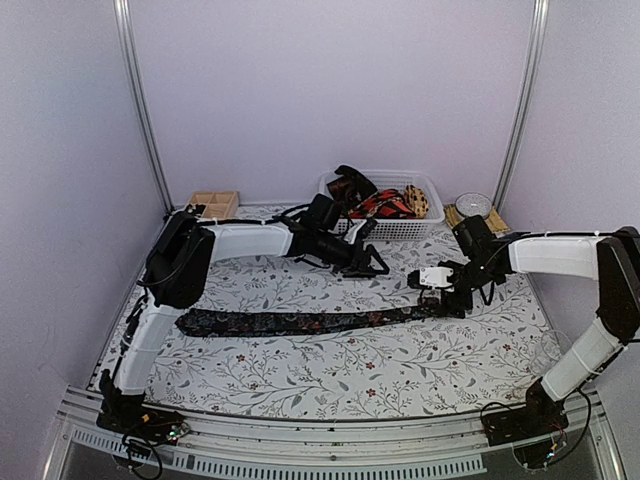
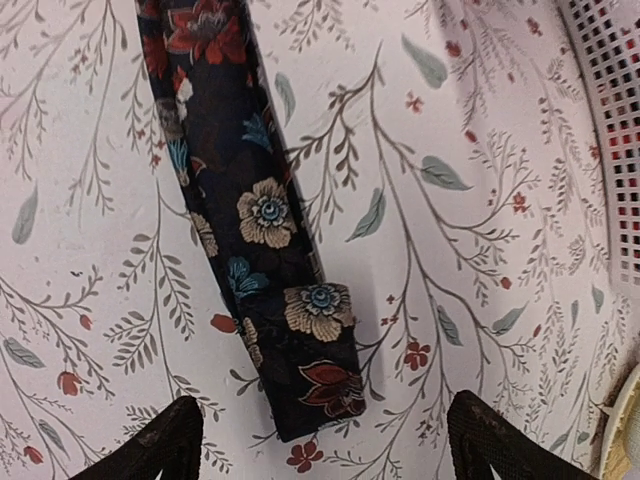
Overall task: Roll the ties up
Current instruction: Roll the tie at the center of the board.
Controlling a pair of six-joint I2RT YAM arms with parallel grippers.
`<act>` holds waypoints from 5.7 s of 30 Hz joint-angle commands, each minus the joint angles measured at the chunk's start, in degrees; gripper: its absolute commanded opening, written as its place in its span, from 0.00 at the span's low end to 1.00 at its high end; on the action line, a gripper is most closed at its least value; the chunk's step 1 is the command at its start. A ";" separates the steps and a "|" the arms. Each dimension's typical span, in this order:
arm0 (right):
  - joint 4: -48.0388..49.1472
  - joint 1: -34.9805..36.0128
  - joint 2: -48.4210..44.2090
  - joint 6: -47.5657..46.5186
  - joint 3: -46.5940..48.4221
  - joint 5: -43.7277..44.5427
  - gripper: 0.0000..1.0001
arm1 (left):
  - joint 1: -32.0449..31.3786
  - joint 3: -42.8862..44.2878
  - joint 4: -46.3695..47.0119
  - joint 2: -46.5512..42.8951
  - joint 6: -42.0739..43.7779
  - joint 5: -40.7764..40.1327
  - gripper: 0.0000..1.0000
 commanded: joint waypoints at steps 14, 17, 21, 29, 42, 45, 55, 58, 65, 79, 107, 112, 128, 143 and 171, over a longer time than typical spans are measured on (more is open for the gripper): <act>-1.84 -0.24 -7.11 59.46 14.87 3.41 1.00 | -4.86 17.69 2.05 14.13 -0.74 2.49 0.56; -1.24 -2.54 -5.64 70.25 13.19 -3.31 1.00 | -6.14 18.01 5.26 15.26 -2.17 2.73 0.55; 0.24 -6.35 -1.71 81.63 7.91 -12.10 0.91 | -7.43 17.79 9.75 16.76 -4.52 2.77 0.55; 7.51 -6.47 2.43 90.65 -3.26 -16.36 0.67 | -8.07 19.36 11.42 18.81 -5.77 0.36 0.51; 12.73 -6.70 5.49 92.92 -6.71 -17.20 0.61 | -8.52 22.13 10.58 21.53 -5.87 -2.36 0.39; 12.06 -6.82 4.95 92.51 -6.12 -17.37 0.61 | -8.55 22.99 9.74 22.12 -5.59 -2.62 0.35; 4.28 -9.10 -1.96 89.35 -2.27 -13.83 0.66 | -9.23 22.27 6.55 22.61 -4.23 -1.79 0.15; 3.96 -9.87 -2.44 89.31 -2.46 -12.91 0.66 | -9.20 21.96 6.15 22.14 -4.01 -2.32 0.13; 7.75 -10.17 2.89 88.27 -4.25 -16.73 0.68 | -9.44 19.75 4.55 20.04 -1.42 -4.15 0.16; 10.63 -10.17 9.23 85.36 -6.17 -24.52 0.61 | -10.16 11.73 4.49 14.84 0.63 -8.34 0.21; 7.73 -9.45 6.64 83.68 -3.66 -17.31 0.17 | -8.43 4.44 10.30 8.18 -2.10 -7.74 0.32; 6.16 -8.50 5.26 82.70 -2.41 -15.48 0.17 | -8.50 2.44 11.75 5.26 3.05 -8.07 0.60; 13.00 -8.50 5.25 86.86 -5.14 -28.90 0.18 | -11.57 0.01 10.94 4.00 45.51 -6.90 1.00; 14.27 -8.48 2.65 87.09 -7.35 -32.75 0.18 | -13.26 6.59 6.63 10.08 47.82 -9.80 0.90; 16.86 -6.83 2.40 88.60 -10.24 -33.04 0.20 | -14.43 7.47 9.27 12.29 42.81 -11.11 0.47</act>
